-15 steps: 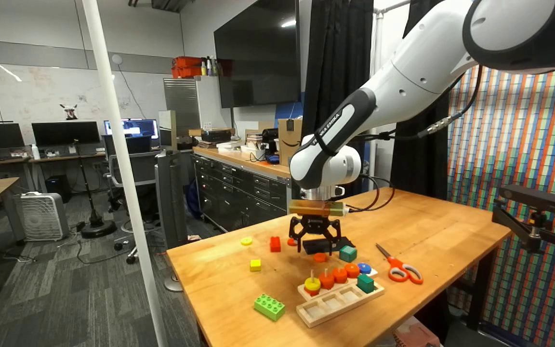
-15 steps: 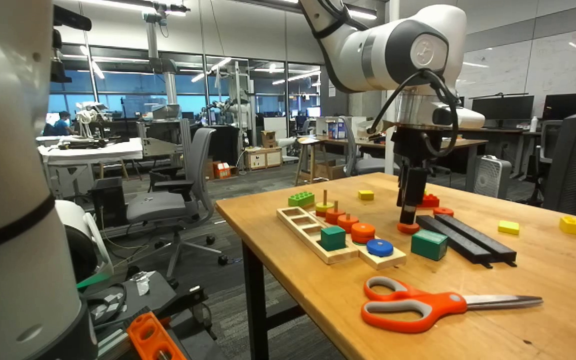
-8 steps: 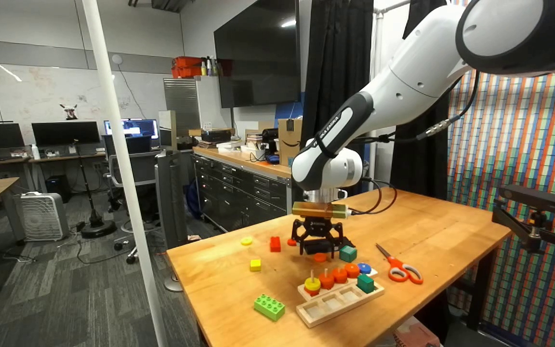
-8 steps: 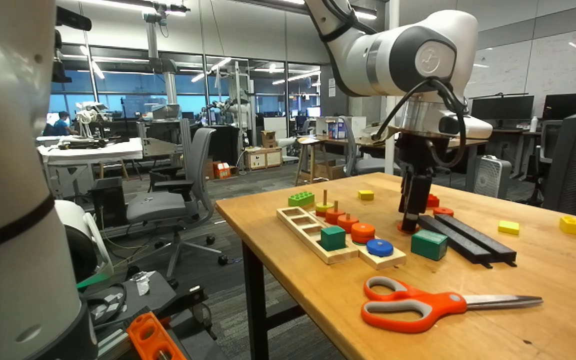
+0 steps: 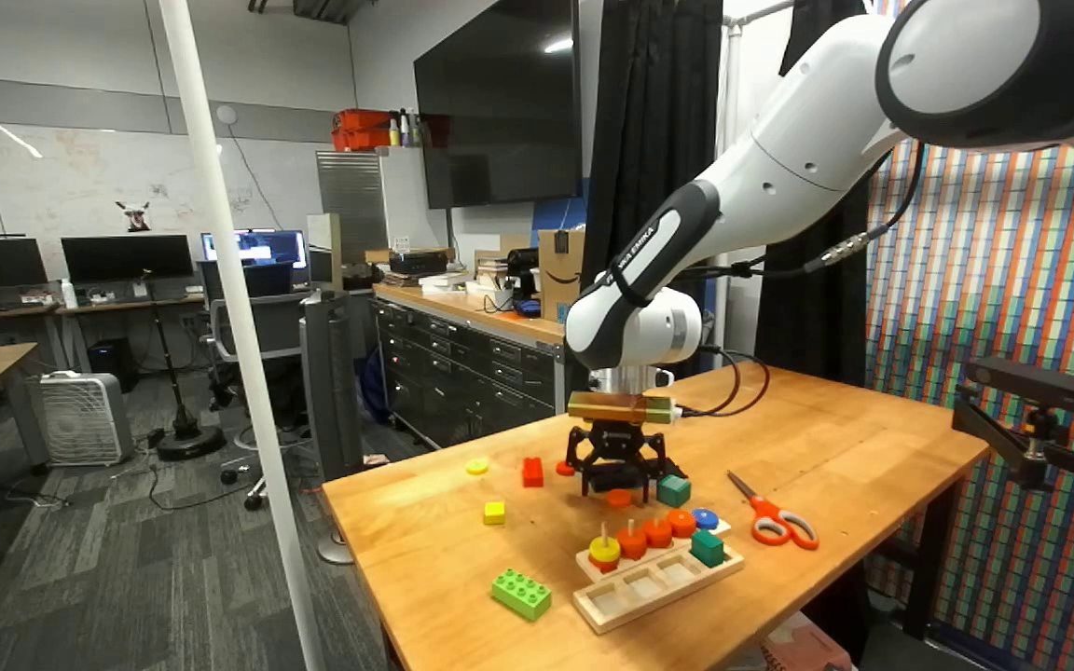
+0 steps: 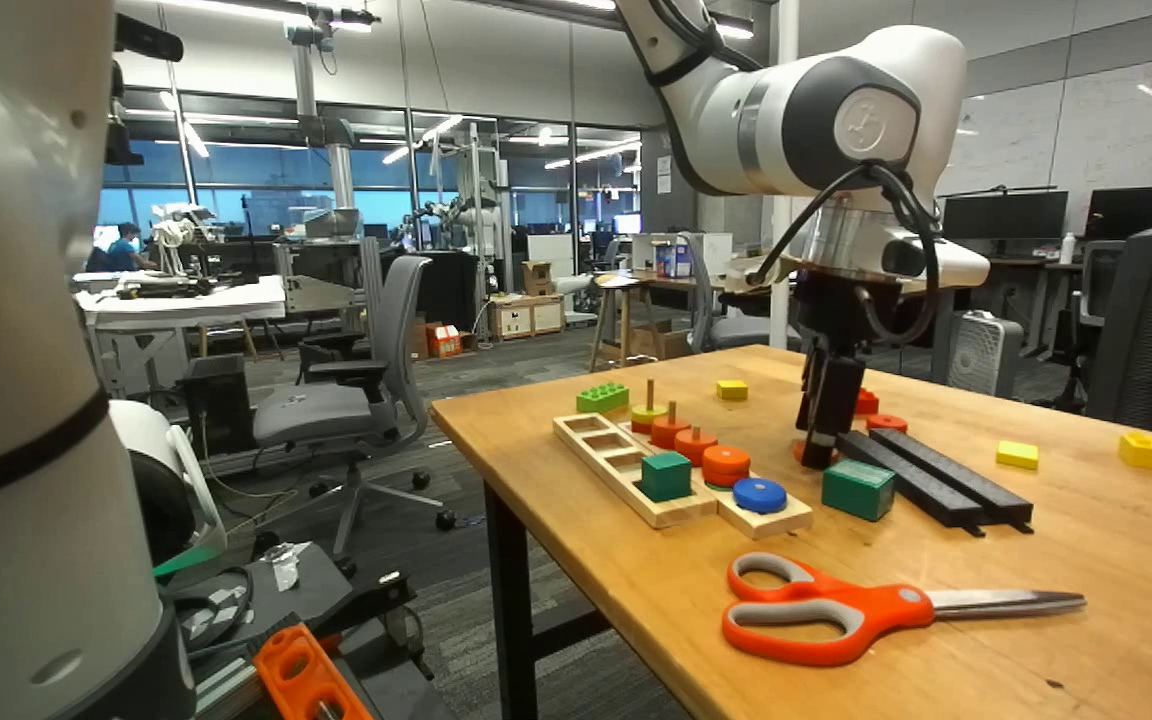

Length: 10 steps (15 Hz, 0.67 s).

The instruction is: Move the round orange block near the black object to the top of round yellow block on the wooden board

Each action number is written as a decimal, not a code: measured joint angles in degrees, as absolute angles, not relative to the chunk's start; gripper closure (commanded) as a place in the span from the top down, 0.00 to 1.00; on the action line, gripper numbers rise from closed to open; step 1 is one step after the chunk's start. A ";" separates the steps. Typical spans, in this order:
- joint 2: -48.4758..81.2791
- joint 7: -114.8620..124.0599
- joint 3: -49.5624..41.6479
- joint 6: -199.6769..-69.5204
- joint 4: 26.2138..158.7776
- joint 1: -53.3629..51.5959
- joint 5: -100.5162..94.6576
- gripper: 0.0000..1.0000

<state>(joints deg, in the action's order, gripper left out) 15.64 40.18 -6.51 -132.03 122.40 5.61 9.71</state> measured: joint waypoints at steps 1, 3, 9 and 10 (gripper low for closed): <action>15.68 39.92 -6.52 -131.98 122.34 5.63 9.79 0.66; 15.81 39.41 -6.55 -131.96 122.24 5.67 9.87 0.49; 15.84 38.96 -6.80 -130.80 121.11 5.69 9.90 0.18; 15.84 38.93 -6.80 -130.78 121.11 5.69 9.90 0.18</action>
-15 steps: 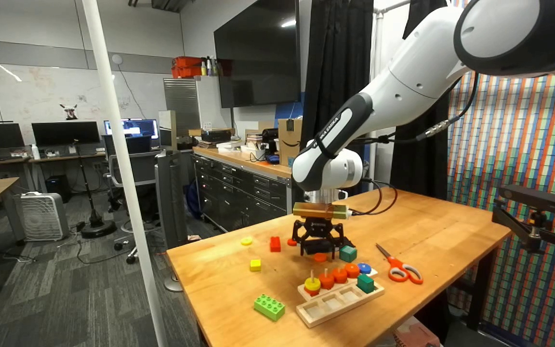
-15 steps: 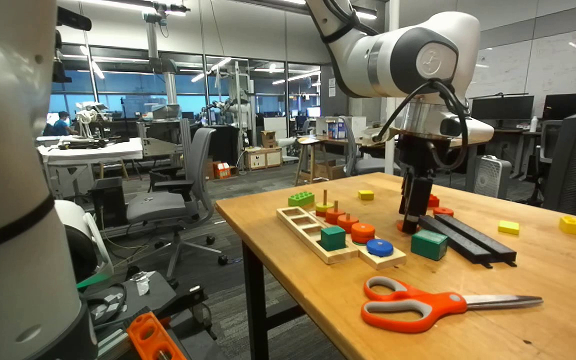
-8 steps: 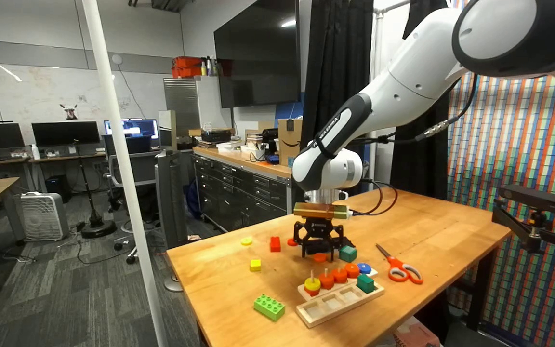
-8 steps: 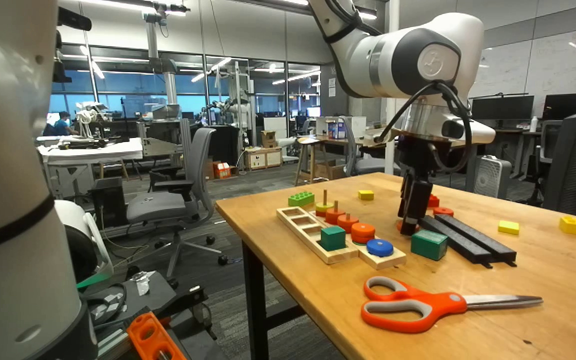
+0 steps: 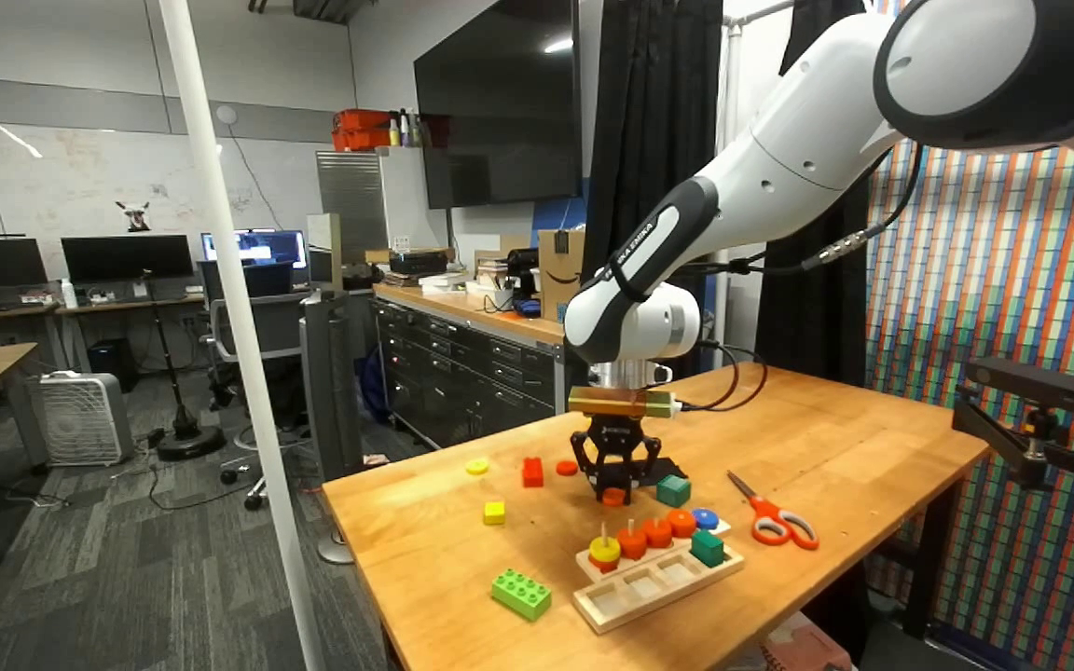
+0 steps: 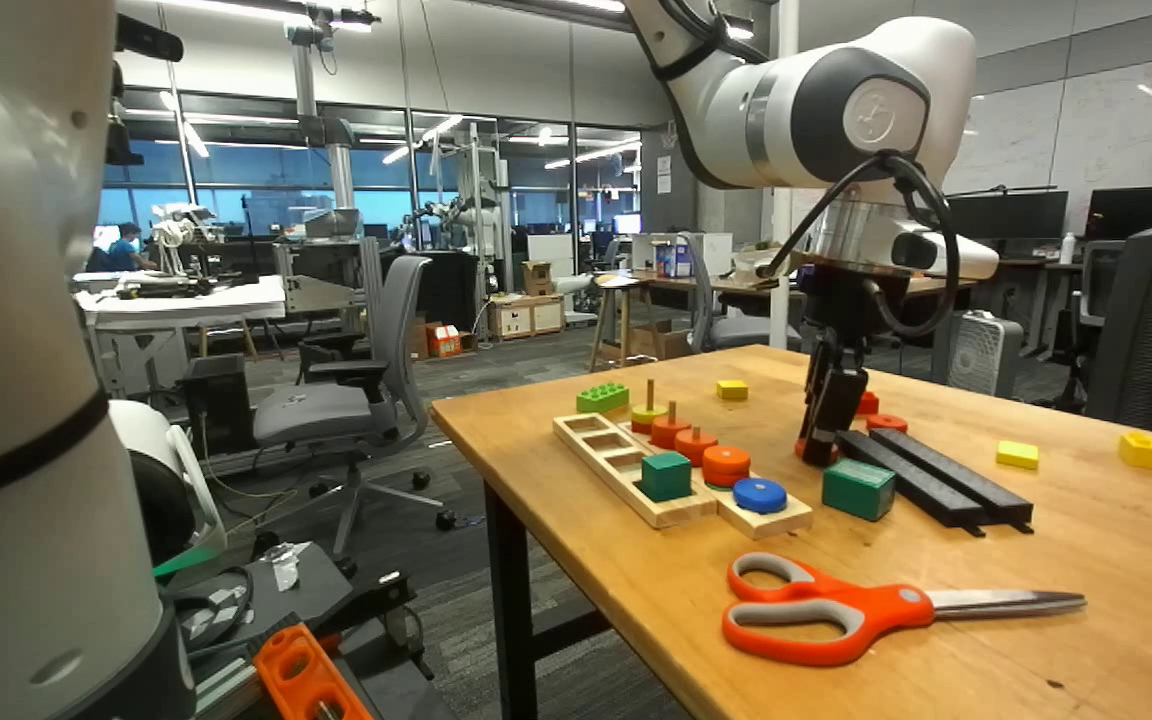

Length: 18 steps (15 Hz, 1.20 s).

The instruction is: Move the round orange block near the black object to the top of round yellow block on the wooden board

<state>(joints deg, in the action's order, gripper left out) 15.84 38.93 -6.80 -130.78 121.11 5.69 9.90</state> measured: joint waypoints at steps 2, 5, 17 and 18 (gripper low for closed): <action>15.84 38.91 -6.80 -130.77 121.10 5.69 9.90 0.18; 15.34 38.91 -6.91 -130.79 120.95 5.68 9.88 0.18; -0.50 32.65 -4.82 -124.38 127.15 4.22 9.33 0.17; -1.69 31.14 -4.28 -123.19 128.07 4.01 9.41 0.17</action>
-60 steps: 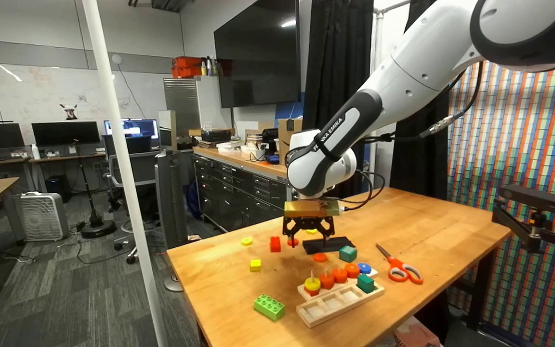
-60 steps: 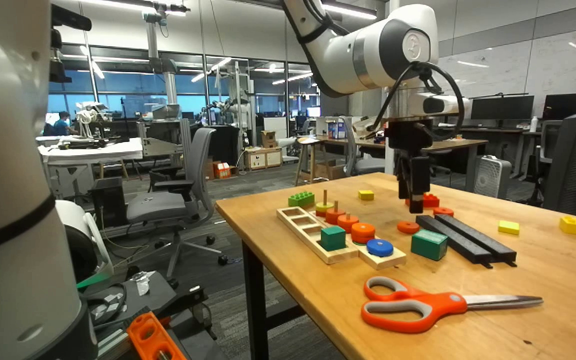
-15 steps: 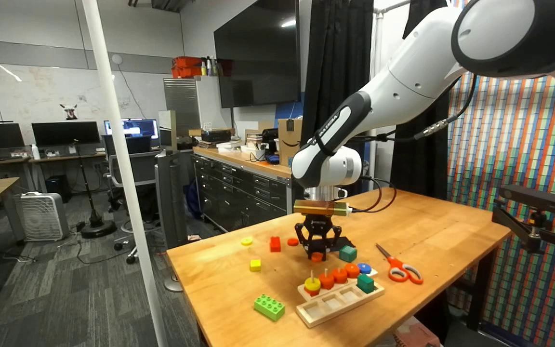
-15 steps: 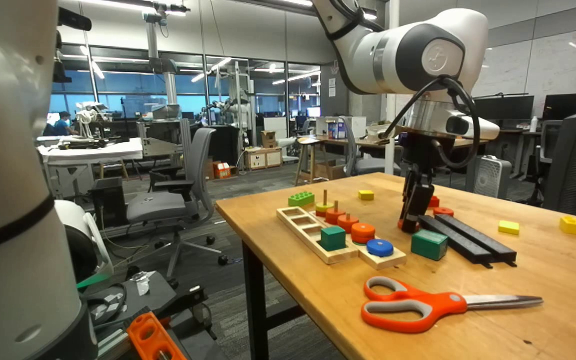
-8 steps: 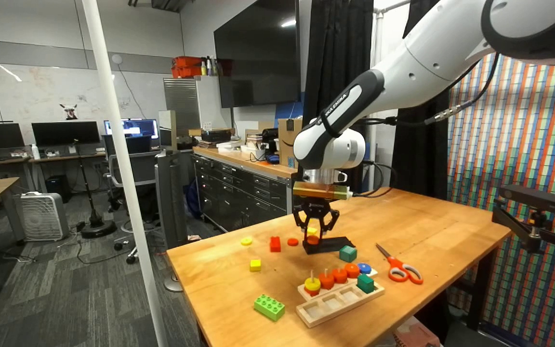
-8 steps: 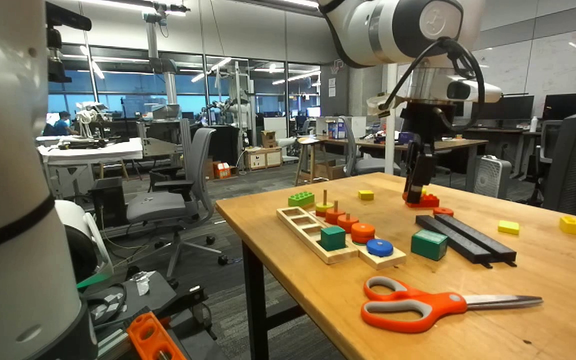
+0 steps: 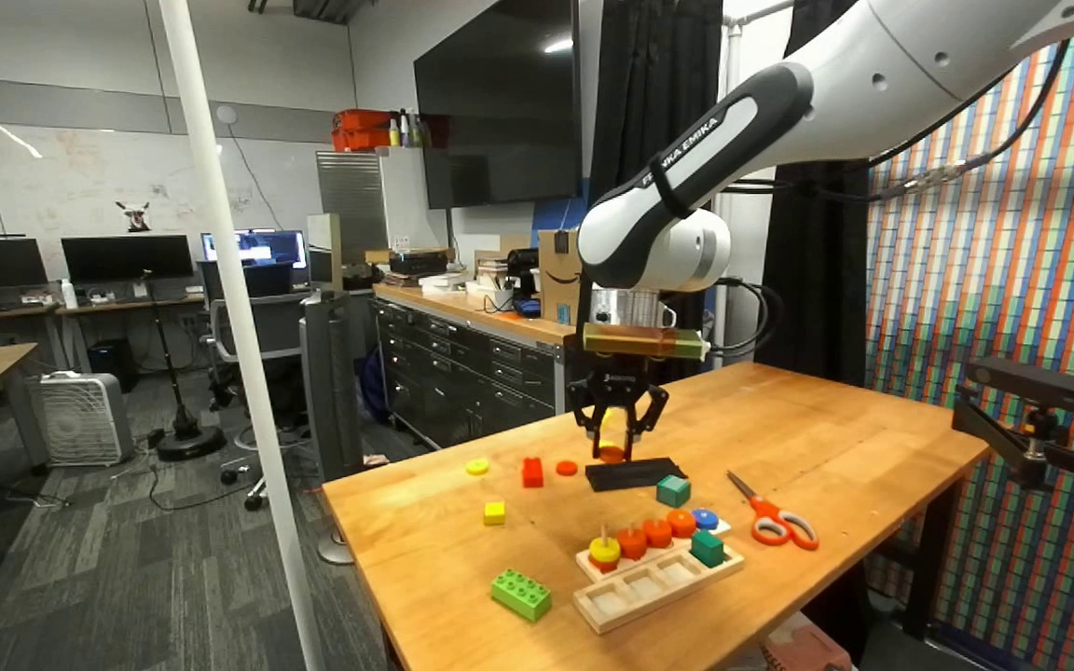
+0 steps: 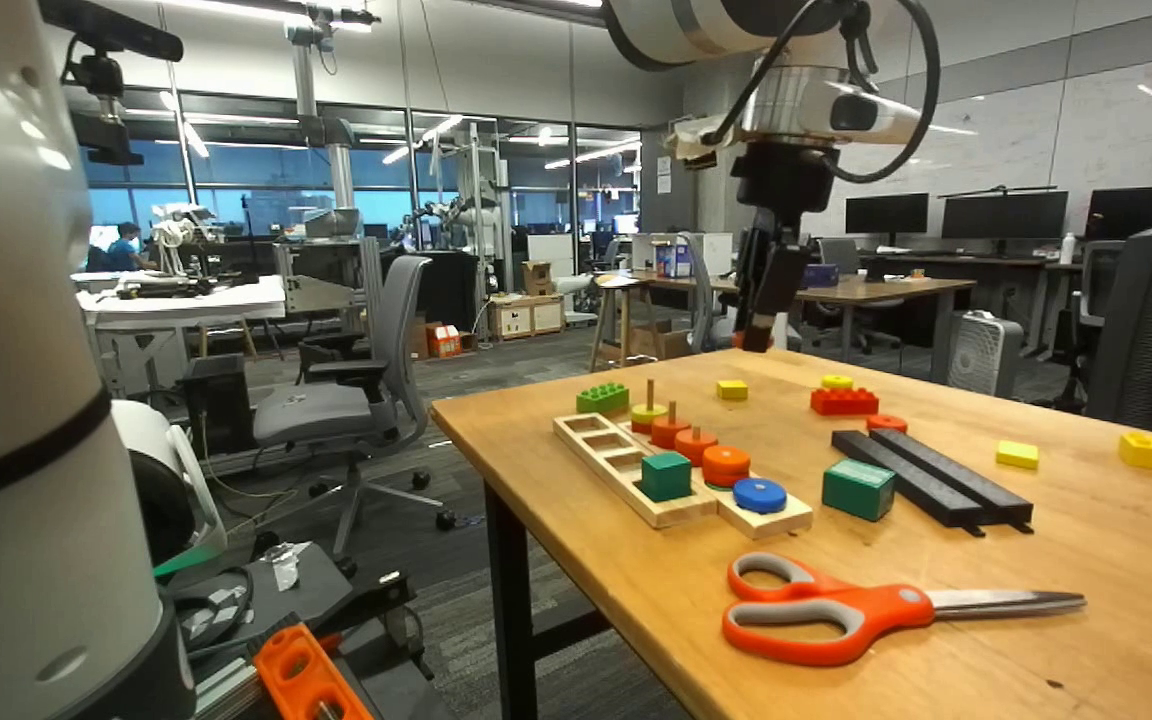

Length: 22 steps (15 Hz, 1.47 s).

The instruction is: Move the round orange block near the black object to the top of round yellow block on the wooden board

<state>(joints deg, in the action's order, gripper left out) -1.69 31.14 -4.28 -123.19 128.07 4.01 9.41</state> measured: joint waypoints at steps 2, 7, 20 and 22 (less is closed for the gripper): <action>-3.62 27.91 -3.19 -120.61 129.61 3.41 9.84 0.17; -5.11 23.33 -0.77 -115.61 131.02 1.55 10.04 0.17; -1.54 19.37 0.07 -114.83 131.12 0.53 10.49 0.17; -0.60 19.38 -0.04 -116.07 131.08 0.55 10.49 0.17</action>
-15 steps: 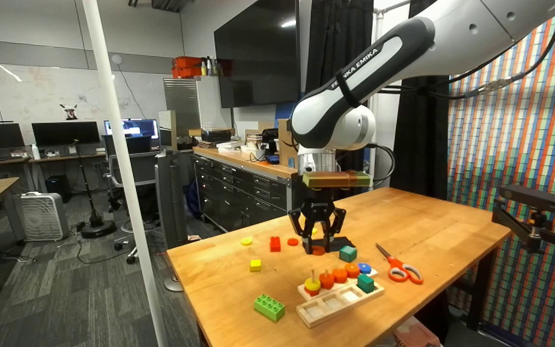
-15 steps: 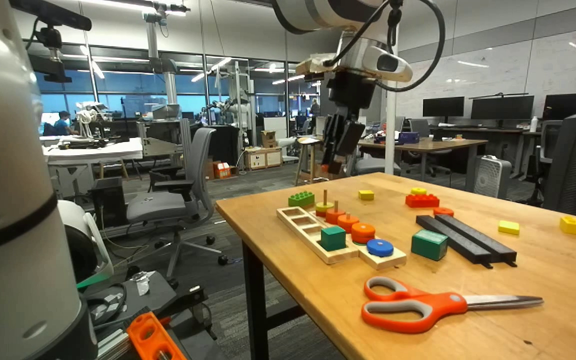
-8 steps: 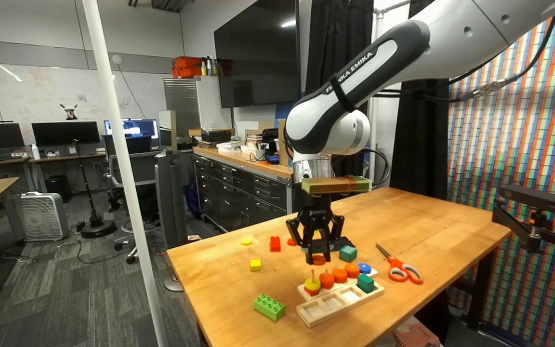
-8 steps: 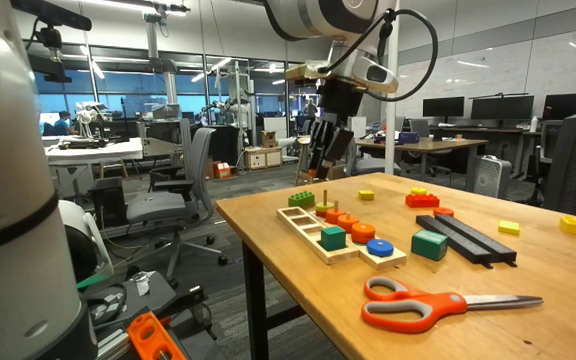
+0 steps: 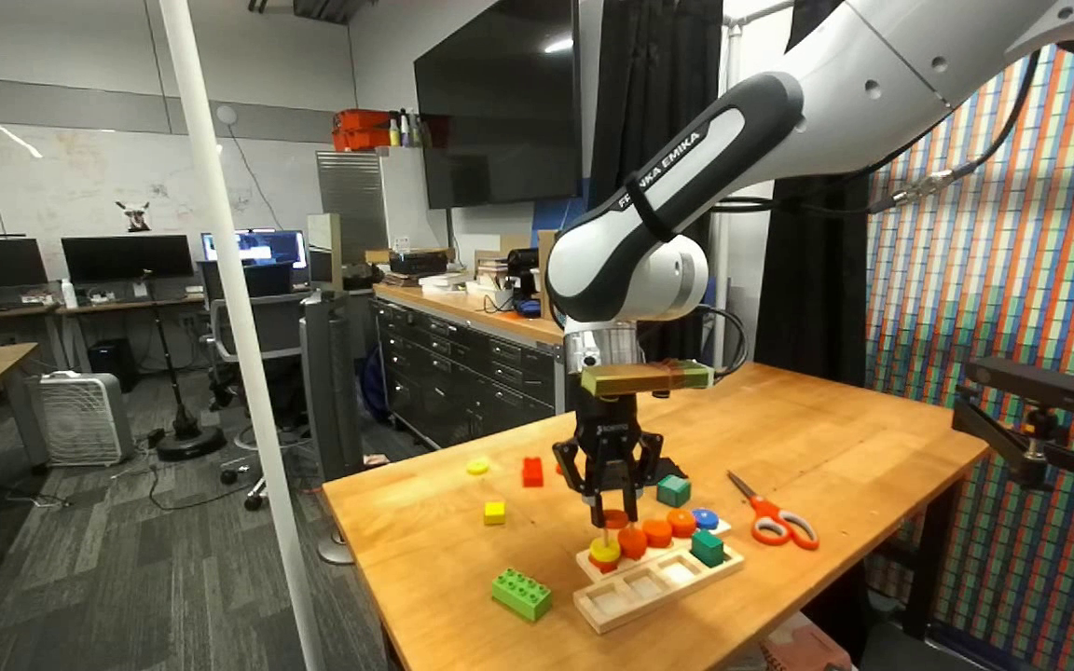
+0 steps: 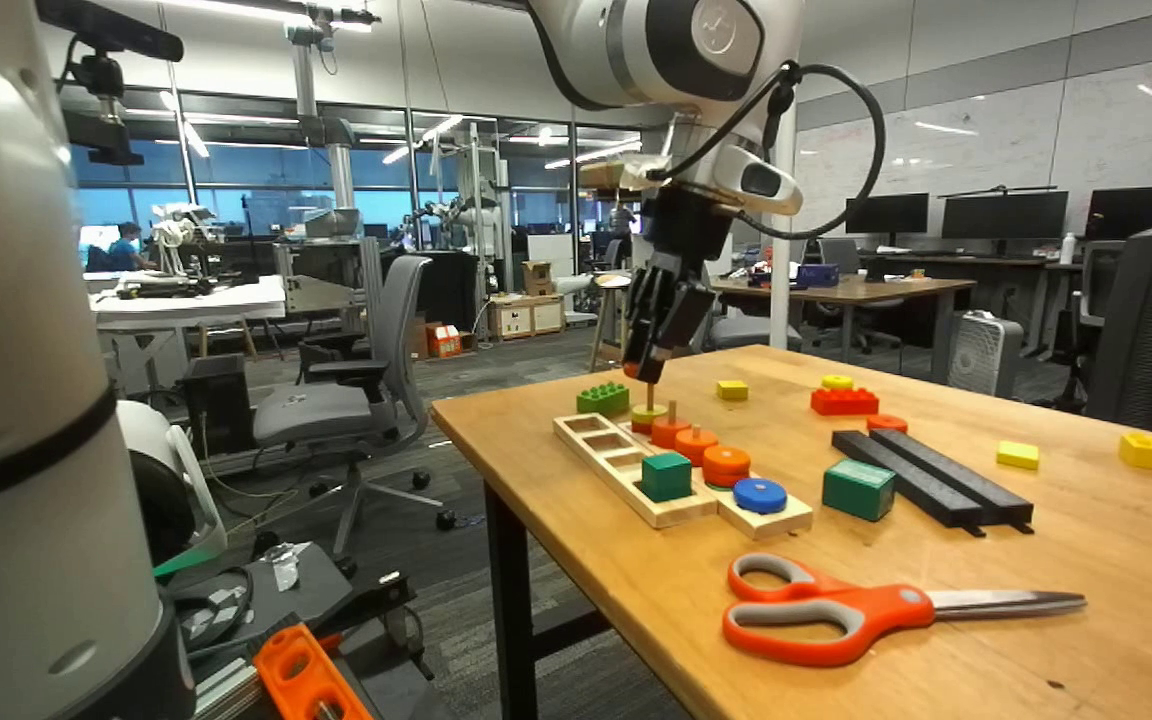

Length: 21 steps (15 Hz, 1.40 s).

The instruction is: Move the round orange block near the black object to the top of round yellow block on the wooden board

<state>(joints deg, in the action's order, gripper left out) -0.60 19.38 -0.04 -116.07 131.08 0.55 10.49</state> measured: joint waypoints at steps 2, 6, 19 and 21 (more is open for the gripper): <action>0.13 19.40 -0.11 -116.93 130.87 0.56 10.49 0.17; 0.45 19.53 -0.16 -118.71 130.72 0.57 10.49 0.17; 0.52 20.03 -0.29 -119.56 130.71 0.57 10.49 0.17; 0.52 20.03 -0.29 -119.45 130.71 0.57 10.49 0.17</action>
